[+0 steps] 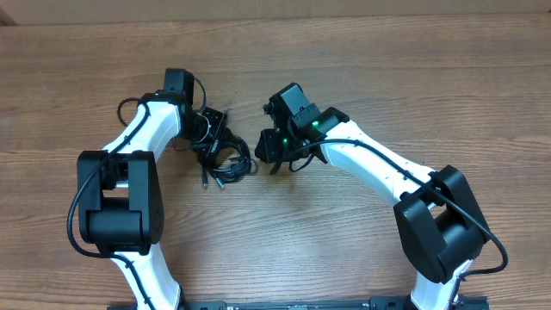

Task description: Untangle cables

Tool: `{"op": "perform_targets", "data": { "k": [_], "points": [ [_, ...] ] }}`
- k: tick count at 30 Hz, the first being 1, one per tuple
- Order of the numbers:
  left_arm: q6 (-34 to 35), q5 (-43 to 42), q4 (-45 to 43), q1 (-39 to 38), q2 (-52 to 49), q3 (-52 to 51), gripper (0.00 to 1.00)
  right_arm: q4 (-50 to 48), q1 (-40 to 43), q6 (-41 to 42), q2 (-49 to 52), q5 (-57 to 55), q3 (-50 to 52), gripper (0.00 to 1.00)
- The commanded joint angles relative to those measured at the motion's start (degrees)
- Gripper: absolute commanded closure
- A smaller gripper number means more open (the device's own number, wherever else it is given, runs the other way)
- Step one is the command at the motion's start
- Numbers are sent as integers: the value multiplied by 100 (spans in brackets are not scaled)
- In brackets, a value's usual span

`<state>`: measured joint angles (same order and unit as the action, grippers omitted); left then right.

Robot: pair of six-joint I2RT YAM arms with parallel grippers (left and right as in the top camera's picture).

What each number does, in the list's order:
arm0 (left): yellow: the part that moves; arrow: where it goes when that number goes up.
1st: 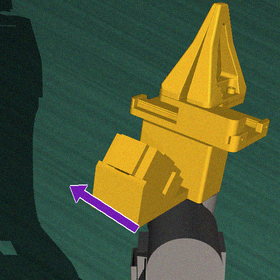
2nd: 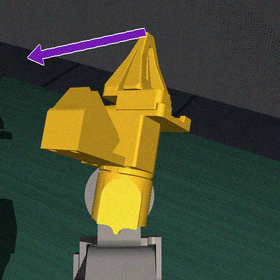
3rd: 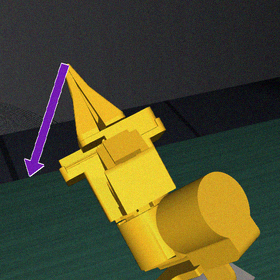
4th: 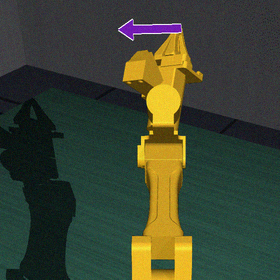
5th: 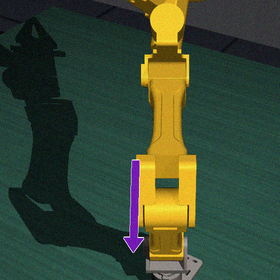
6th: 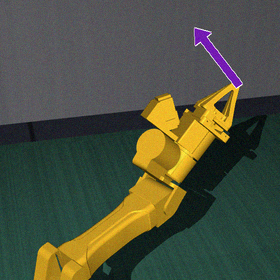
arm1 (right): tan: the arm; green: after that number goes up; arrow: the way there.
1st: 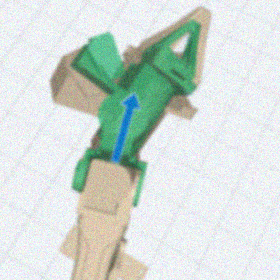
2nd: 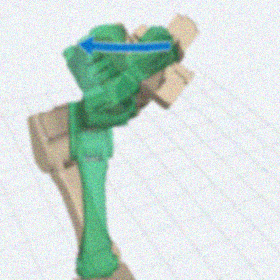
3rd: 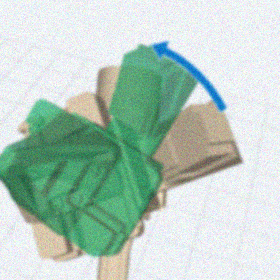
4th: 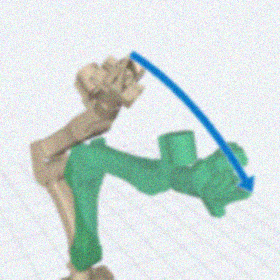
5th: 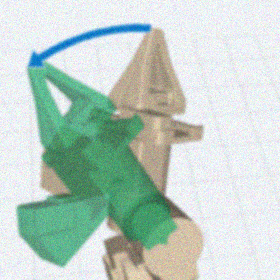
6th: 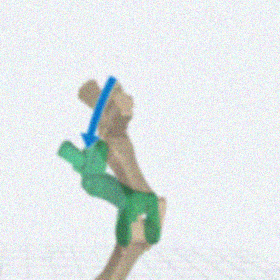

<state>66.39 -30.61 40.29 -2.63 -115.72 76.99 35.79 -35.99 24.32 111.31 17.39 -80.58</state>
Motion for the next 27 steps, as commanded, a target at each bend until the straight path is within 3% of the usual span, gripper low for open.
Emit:
{"op": "perform_targets", "data": {
  "k": [1,6,16,27],
  "points": [
    [162,662,-227,-2,173,85,96,-175,-98,116,4,-625,0,69],
    [-155,549,-308,-13,173,85,96,-391,-321,98,13,-1115,0,69],
    [-61,282,-284,162,173,85,96,-885,-748,94,564,-1661,0,69],
    [-168,238,-280,240,173,85,96,-1102,-756,74,844,-1690,0,69]
  ]
}}
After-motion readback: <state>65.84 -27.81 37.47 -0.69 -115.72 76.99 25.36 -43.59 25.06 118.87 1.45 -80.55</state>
